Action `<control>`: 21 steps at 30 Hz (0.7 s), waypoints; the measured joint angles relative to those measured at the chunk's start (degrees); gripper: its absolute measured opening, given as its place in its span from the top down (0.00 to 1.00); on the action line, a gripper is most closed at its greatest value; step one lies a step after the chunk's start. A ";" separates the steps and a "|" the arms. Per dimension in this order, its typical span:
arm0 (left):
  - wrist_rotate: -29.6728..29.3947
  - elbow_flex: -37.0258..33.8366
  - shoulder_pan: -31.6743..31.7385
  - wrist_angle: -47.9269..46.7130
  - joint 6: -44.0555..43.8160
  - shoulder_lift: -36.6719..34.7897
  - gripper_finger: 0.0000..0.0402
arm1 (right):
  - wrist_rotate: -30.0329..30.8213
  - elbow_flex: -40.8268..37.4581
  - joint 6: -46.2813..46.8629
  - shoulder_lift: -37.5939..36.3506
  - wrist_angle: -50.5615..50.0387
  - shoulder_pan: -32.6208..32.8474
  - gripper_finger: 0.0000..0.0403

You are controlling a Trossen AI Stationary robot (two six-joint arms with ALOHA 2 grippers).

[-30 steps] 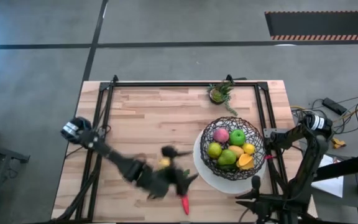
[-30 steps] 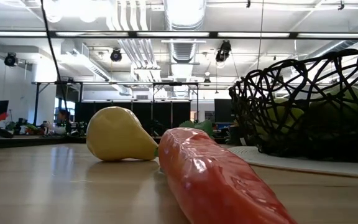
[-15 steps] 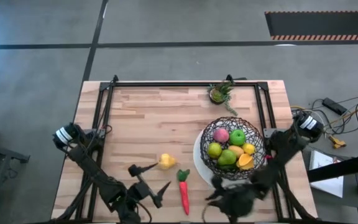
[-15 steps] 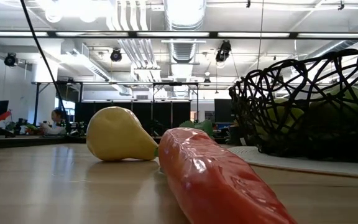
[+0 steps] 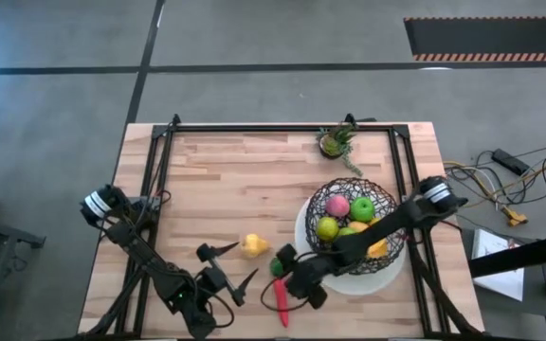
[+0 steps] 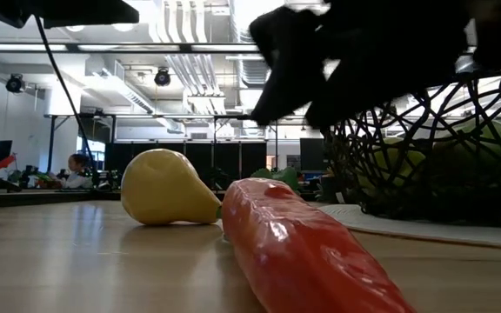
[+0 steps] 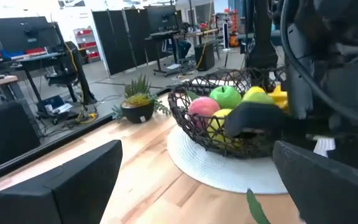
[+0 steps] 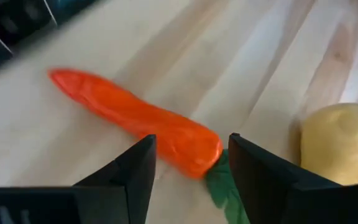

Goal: Build produce basket
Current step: Put the carrot into the wire basket

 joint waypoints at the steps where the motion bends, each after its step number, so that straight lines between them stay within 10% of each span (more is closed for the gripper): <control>1: 0.54 -0.08 0.00 -0.03 -0.01 0.00 0.00 | 0.02 1.64 -1.72 1.20 -1.86 -0.42 0.53; 21: 7.10 -0.44 0.22 0.07 -0.03 -0.03 0.00 | 8.57 19.89 -12.01 16.43 -23.16 -1.75 0.77</control>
